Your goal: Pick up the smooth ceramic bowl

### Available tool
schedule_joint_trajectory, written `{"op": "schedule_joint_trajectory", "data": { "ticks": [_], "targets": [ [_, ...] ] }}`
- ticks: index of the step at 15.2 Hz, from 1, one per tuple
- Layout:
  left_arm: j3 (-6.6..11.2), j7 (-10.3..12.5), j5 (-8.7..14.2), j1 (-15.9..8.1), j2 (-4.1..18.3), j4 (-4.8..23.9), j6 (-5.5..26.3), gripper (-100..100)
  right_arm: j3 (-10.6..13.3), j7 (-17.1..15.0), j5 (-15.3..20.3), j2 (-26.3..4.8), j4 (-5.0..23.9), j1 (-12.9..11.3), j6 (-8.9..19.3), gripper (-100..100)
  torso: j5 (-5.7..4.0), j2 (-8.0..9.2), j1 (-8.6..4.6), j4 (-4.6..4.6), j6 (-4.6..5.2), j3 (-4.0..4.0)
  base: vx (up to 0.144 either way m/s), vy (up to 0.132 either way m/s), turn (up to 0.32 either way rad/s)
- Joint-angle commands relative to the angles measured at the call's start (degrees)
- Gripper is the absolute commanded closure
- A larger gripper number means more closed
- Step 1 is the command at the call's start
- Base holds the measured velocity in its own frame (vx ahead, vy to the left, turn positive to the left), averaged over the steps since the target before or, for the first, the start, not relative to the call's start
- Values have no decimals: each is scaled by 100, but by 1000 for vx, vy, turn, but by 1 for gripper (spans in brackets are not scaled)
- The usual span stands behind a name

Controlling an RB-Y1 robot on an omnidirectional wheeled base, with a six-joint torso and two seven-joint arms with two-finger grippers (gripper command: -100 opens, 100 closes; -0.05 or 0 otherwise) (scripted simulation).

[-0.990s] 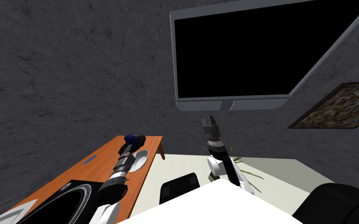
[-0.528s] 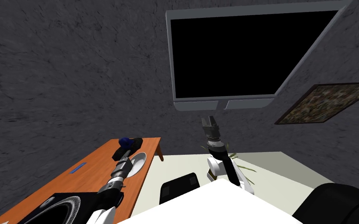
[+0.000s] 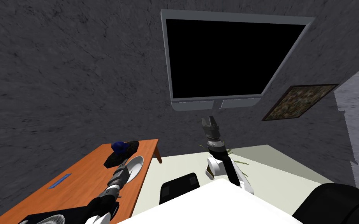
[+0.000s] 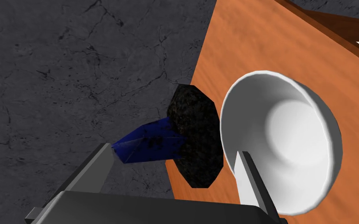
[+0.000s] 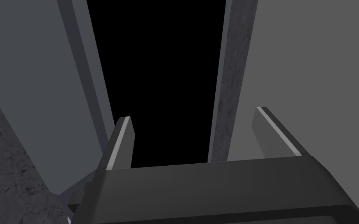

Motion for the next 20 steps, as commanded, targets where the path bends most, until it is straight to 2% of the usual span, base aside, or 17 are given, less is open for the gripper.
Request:
{"op": "schedule_joint_trajectory", "data": {
  "ticks": [1, 6, 8, 9, 10, 11, 14, 15, 16, 17, 20],
  "targets": [
    [93, 0, 159, 24, 42, 116, 286, -100, 0, 0, 0, 0, 0, 0, 0, 0, 0, 0, 0, 0, 0, 0, 11, 24, -121],
    [205, -15, 348, 66, 44, 273, 788, -100, 0, 0, 0, 0, 0, 0, 0, 0, 0, -1, -2, 0, 1, -1, 8, 22, -118],
    [310, -29, 527, 105, 42, 423, 1147, -100, 0, 0, 0, 0, 0, 0, 0, 0, 0, -2, 0, 0, 1, -1, 9, 27, -160],
    [310, -29, 527, 105, 42, 423, 1196, -100, 0, 0, 0, 0, 0, 0, 0, 0, 0, -2, 2, 0, 2, -1, 12, 31, -148],
    [360, -35, 611, 123, 39, 494, 1388, -100, 0, 0, 0, 0, 0, 0, 0, 0, 1, -3, 3, -1, 0, -1, 15, 28, -147],
    [360, -35, 611, 123, 39, 494, 1388, -100, 0, 0, 0, 0, 0, 0, 0, 0, 1, -3, 2, -1, 0, -2, 12, 26, -94],
    [452, -46, 769, 157, 33, 627, 1747, -100, 0, 0, 0, 0, 0, 0, 0, 0, 0, -3, 0, -1, -1, -2, 11, 25, -103],
    [452, -46, 769, 157, 33, 627, 1747, -100, 0, 0, 0, 0, 0, 0, 0, 0, 0, -4, -1, -1, 1, -2, 12, 22, -104],
    [495, -51, 842, 171, 29, 689, 1911, -100, 0, 0, 0, 0, 0, 0, 0, 0, 0, -4, -1, -1, 0, -2, 16, 23, -114],
    [495, -51, 842, 171, 29, 689, 1911, -100, 0, 0, 0, 0, 0, 0, 0, 0, -1, -5, -1, -1, 0, -3, 14, 25, -78],
    [572, -60, 972, 197, 23, 800, 2204, -100, 0, 0, 0, 0, 0, 0, 0, 0, 0, -5, -1, -1, 0, -3, 12, 23, -93]
  ]
}}
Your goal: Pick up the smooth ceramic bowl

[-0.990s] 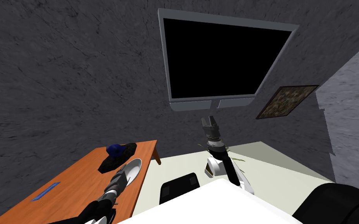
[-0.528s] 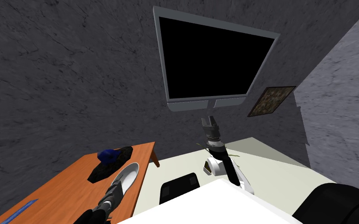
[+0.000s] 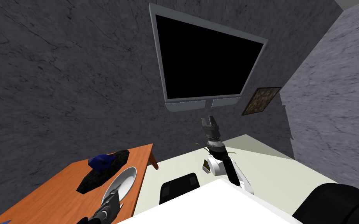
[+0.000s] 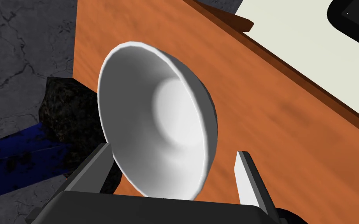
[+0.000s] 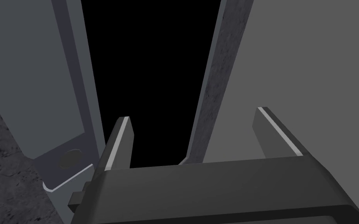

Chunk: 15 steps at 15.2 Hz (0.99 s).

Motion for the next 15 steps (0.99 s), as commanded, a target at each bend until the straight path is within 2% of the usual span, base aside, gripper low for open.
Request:
{"op": "schedule_joint_trajectory", "data": {
  "ticks": [1, 2, 7, 8, 13, 14, 15],
  "targets": [
    [60, -7, 104, 56, -22, 62, 262, -100, 0, 0, 0, 0, 0, 0, 0, 0, 0, 0, 0, 0, 0, 0, 16, 31, -129],
    [60, -7, 104, 56, -22, 62, 262, -100, 0, 0, 0, 0, 0, 0, 0, 0, 1, -1, 2, 0, 0, 0, 16, 32, -95],
    [181, -20, 306, 91, -37, 238, 716, -100, 0, 0, 0, 0, 0, 0, 0, 0, 0, -2, 3, -1, -1, -1, 18, 31, -105],
    [155, -8, 251, 95, -41, 165, 621, -100, 0, 0, 0, 0, 0, 0, 0, 0, 1, -4, 3, -1, 0, -2, 16, 23, -41],
    [69, -52, 123, -179, -123, 698, 334, -100, 0, 0, 0, 0, 0, 0, 0, 0, 0, 0, -3, 0, -1, 0, 7, 17, -11],
    [88, -38, 147, -126, -108, 582, 420, -100, 0, 0, 0, 0, 0, 0, 0, 0, 0, 0, -3, 0, -1, 0, 5, 13, -7],
    [84, -41, 141, -135, -112, 604, 397, 100, 0, 0, 0, 0, 0, 0, 0, 0, -1, 1, -4, 0, -2, 0, 0, 0, 0]
  ]
}}
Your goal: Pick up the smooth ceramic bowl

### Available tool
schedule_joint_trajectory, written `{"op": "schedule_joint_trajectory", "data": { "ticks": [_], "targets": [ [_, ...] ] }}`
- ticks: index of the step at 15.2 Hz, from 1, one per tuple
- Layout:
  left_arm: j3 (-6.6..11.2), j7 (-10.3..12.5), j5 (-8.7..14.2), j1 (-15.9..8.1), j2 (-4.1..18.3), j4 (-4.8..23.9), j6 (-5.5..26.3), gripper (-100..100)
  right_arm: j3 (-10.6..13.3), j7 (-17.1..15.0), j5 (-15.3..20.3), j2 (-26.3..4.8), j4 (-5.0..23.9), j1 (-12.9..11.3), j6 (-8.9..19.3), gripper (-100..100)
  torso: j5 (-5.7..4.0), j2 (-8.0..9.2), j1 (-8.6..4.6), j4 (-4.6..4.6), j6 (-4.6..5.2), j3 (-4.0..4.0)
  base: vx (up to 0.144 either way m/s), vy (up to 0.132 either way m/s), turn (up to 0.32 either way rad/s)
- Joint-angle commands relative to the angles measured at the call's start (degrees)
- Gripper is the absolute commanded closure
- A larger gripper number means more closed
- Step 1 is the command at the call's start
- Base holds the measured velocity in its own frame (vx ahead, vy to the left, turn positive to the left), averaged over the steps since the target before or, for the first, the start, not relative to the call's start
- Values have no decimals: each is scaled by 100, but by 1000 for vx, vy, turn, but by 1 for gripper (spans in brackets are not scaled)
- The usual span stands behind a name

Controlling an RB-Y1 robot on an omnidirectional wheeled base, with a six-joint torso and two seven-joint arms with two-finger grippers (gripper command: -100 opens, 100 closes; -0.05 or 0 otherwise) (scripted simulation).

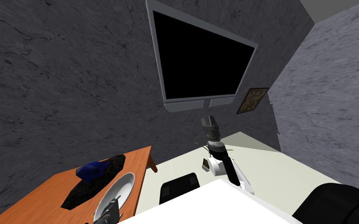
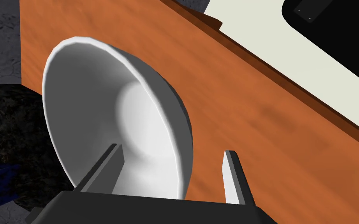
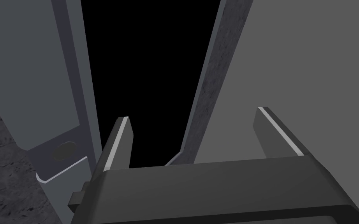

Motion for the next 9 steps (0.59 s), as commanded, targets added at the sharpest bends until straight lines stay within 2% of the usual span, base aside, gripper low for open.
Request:
{"op": "schedule_joint_trajectory", "data": {
  "ticks": [1, 4, 5, 8, 9],
  "targets": [
    [0, 0, 0, 0, 0, 0, 0, 100, 0, 0, 0, 0, 0, 0, 0, 0, 0, 0, 0, 0, 0, 0, 0, 0, 0],
    [-1, 6, 5, 1, -4, 2, 5, 100, 0, 0, 0, 0, 0, 0, 0, 0, -3, 0, -4, 0, 2, 0, 0, 0, 0],
    [30, 12, 49, 93, 29, -169, 100, 100, 0, 0, 0, 0, 0, 0, 0, 0, -5, 0, -5, 1, 2, 1, -3, -10, 5],
    [76, 35, 117, 230, 69, -434, 262, 100, 0, 0, 0, 0, 0, 0, 0, 0, -12, 8, -19, 4, 1, 6, -9, -20, 16],
    [57, 26, 89, 178, 52, -328, 187, 100, 0, 0, 0, 0, 0, 0, 0, 0, -14, 10, -21, 5, 1, 7, -8, -12, 11]
  ]
}}
